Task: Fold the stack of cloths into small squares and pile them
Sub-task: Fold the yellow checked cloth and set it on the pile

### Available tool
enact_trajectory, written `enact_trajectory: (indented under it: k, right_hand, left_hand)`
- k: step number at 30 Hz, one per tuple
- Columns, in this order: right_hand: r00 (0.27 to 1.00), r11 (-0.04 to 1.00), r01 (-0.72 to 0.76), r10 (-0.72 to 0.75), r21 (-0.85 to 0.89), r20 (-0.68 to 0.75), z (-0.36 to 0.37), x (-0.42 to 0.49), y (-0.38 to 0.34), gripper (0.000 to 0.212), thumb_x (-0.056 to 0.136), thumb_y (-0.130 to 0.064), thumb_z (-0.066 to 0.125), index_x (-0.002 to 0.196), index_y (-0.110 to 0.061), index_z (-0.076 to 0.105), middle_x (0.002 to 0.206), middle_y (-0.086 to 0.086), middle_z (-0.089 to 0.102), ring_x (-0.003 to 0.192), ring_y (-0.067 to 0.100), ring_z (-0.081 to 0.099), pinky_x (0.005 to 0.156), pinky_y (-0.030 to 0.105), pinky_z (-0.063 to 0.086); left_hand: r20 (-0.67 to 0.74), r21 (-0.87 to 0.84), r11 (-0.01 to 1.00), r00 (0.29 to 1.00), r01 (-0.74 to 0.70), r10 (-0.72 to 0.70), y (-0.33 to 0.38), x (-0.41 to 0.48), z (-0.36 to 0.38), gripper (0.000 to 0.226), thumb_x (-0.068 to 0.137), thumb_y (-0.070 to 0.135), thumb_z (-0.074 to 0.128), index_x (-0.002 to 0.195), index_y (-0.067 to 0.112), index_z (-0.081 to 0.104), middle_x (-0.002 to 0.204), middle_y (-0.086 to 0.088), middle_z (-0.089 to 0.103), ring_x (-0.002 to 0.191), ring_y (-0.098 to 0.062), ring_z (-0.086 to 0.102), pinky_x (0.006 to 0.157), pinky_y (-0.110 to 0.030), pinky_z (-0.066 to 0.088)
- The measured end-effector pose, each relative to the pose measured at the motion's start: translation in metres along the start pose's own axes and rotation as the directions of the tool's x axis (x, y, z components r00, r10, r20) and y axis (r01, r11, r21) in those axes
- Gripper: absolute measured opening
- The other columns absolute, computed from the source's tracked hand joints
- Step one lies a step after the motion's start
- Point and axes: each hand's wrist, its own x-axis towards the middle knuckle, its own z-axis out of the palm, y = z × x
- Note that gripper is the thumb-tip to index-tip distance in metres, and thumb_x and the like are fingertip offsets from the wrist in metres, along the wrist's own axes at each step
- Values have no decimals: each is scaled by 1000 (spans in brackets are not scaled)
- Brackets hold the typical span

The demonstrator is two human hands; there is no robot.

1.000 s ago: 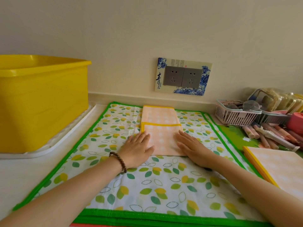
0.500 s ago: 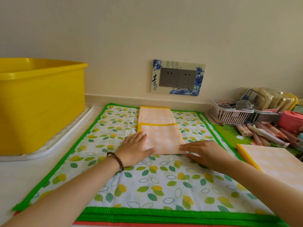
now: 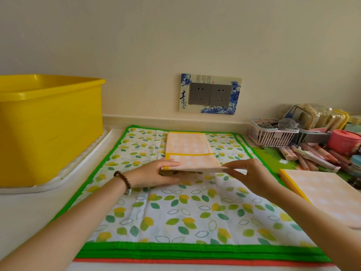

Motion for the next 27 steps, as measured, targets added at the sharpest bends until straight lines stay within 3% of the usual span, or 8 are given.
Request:
enact_trajectory:
  k: [2,5,11,14,16,18,24,27]
  right_hand:
    - [1000,999,1,-1,49,7,-9,-11,-8,21,83,-25,65,103,-30,71,95,-27,62,84,-16,56,82,4,44]
    - [998,988,65,-67,139,14,-14,-32,-20,20,77,-38,62,96,-43,66,86,-40,62,86,-19,58,78,0,42]
    - [971,968,236,-239,89,18,-6,-51,-20,35,79,-53,61,108,-36,69,105,-25,68,99,-8,62,87,11,47]
    - [954,962,267,-256,-51,156,1,-46,-16,43,77,-38,62,120,-38,61,123,-22,60,115,-6,53,100,9,37]
    - [942,964,260,-239,-63,235,5,-41,-17,60,71,-13,43,124,-39,56,130,-22,53,124,-8,44,105,7,27]
    - [932,967,248,-220,-64,287,9,-39,-18,64,71,-18,32,127,-42,52,134,-26,45,126,-12,36,106,6,21]
    - [942,976,219,-205,-22,267,18,-28,0,51,83,-17,60,120,-51,52,125,-33,50,113,-23,43,96,3,33]
    - [983,989,33,-57,141,173,18,-21,-9,28,88,-19,64,97,-45,60,95,-21,67,88,-2,62,76,19,51]
  left_hand:
    - [-65,7,998,996,-68,68,2,-5,-2,53,88,31,62,137,33,43,148,11,32,139,-3,20,106,-12,15]
    - [-32,271,951,986,-149,163,1,-13,-2,58,91,15,58,141,35,35,153,8,23,142,-6,12,111,-16,7]
    - [32,579,795,980,-181,199,3,-26,13,71,97,0,38,142,44,6,157,12,8,143,-4,8,105,-11,-3]
    - [60,585,780,971,-223,232,5,-34,20,75,97,-3,35,139,49,0,157,11,3,144,-5,4,103,-10,-6]
    - [88,581,769,960,-267,267,4,-41,24,80,96,-2,35,130,61,-2,156,13,0,143,-3,1,106,-12,-5]
    - [108,566,771,954,-290,280,5,-48,26,85,96,-3,34,128,65,-4,156,16,-1,143,-3,1,108,-13,-2]
    - [37,395,895,977,-208,210,3,-49,19,56,97,18,48,140,49,28,146,24,26,127,12,23,92,8,7]
    - [-91,198,969,981,-149,169,6,-42,12,30,94,22,55,122,34,58,119,25,55,101,19,48,82,4,32]
